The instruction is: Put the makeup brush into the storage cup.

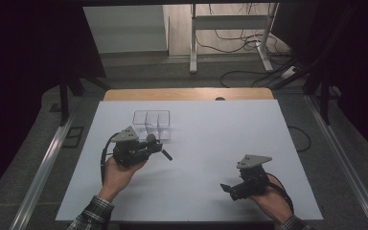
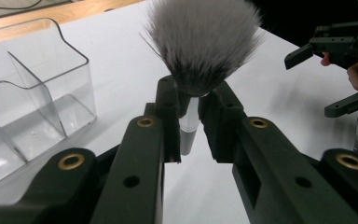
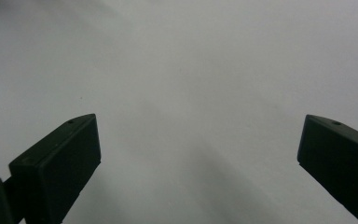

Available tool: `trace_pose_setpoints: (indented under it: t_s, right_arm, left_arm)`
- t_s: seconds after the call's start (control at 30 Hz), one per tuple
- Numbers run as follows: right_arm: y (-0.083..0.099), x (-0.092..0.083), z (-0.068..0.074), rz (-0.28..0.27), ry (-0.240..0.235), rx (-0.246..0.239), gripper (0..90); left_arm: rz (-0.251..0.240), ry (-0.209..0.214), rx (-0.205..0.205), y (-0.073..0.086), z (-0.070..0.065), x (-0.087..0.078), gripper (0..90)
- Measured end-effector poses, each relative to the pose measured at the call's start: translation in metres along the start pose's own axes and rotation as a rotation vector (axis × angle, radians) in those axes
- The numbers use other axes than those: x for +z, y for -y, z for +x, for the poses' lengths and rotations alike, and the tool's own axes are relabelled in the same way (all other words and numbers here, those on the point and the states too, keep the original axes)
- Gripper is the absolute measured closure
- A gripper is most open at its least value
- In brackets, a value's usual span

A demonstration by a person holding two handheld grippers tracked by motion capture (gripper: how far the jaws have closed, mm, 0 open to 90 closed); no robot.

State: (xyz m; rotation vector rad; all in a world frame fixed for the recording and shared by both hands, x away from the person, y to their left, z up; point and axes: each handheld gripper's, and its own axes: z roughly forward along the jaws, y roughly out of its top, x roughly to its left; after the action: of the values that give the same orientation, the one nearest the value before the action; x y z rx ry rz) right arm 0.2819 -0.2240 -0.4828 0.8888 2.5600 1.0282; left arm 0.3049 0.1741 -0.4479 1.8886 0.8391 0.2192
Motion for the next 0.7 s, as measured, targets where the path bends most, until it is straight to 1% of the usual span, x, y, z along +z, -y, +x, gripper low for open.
trace_pose_setpoints:
  t_s: [0.53,0.7]
  right_arm:
    - [0.007,-0.007,-0.004,0.005,0.029,0.010,0.0]
    - [0.010,-0.010,-0.005,0.008,0.039,0.019,0.0]
  left_arm:
    - [-0.008,-0.029,0.020,-0.010,0.006,-0.003,76.7]
    - [-0.014,-0.038,0.020,-0.013,0.010,-0.004,76.7]
